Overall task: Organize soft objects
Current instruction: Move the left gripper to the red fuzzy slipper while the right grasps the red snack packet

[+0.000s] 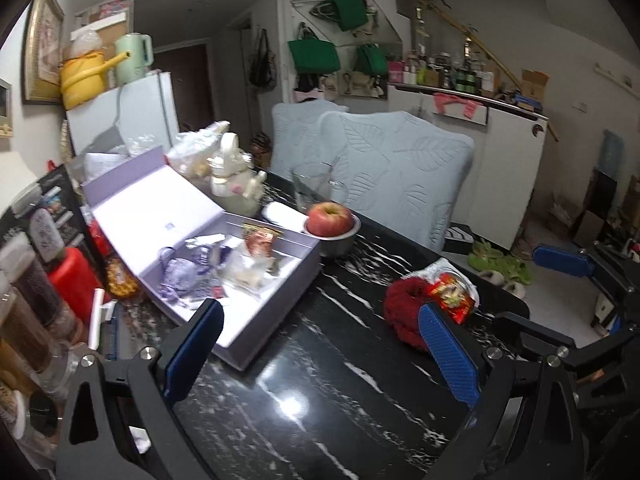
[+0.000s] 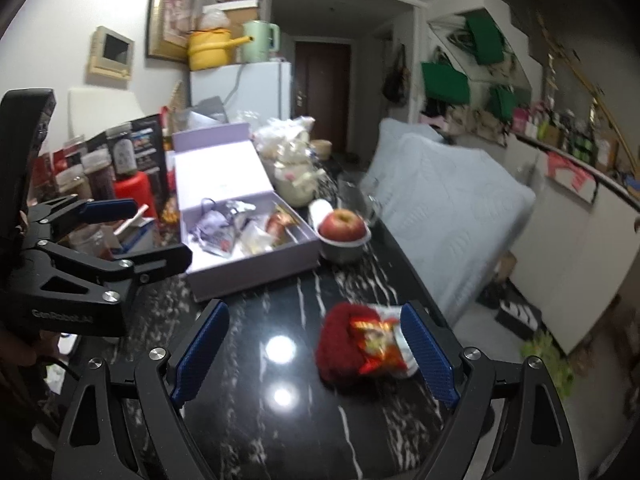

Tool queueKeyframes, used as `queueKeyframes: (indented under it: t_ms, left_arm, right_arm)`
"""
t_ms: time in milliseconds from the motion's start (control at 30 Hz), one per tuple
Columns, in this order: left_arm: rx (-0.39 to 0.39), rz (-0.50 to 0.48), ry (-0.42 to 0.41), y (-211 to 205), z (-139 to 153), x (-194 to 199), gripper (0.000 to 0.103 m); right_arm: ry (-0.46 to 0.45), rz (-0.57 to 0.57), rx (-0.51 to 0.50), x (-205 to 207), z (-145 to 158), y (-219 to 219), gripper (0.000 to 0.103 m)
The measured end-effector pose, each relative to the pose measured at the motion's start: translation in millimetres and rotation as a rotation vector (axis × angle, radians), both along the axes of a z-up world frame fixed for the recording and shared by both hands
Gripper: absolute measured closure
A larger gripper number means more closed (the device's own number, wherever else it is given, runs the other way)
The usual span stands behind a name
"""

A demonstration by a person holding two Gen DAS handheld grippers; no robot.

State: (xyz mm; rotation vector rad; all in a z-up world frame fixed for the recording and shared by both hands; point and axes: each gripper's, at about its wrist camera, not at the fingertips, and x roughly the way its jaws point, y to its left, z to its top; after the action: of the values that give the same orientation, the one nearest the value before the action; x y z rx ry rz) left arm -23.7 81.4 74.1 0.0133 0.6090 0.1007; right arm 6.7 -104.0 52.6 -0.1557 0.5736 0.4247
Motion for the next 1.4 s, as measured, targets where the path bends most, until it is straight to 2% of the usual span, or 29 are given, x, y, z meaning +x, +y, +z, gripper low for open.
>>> queueKeyframes:
  t_ms: [433, 667, 933, 1133, 1267, 1400]
  left_arm:
    - [-0.085, -0.132, 0.125, -39.9, -48.2, 39.7, 0.003]
    - [-0.106, -0.146, 0.191, -52.0, -72.4, 65.4, 0.003]
    - [-0.117, -0.127, 0.247, -49.1, -94.9, 85.5, 0.003]
    - [-0.129, -0.114, 0.279, -41.5, -108.1, 98.0, 0.003]
    - [-0.138, -0.102, 0.297, -33.2, -115.5, 106.5, 0.003]
    - [-0.156, -0.087, 0.31, -23.9, -121.0, 113.6, 0.003]
  right_arm:
    - [0.126, -0.139, 0.018, 14.8, -45.4, -60.5, 0.014]
    - [0.164, -0.166, 0.038, 32.1, -63.7, -78.2, 0.015]
    - [0.207, -0.138, 0.05, 59.5, -83.0, -74.2, 0.016]
    - [0.233, -0.094, 0.056, 81.1, -92.5, -63.1, 0.024]
    - [0.264, -0.048, 0.056, 96.3, -100.6, -52.0, 0.035]
    - [0.256, -0.033, 0.037, 105.5, -103.5, -45.4, 0.037]
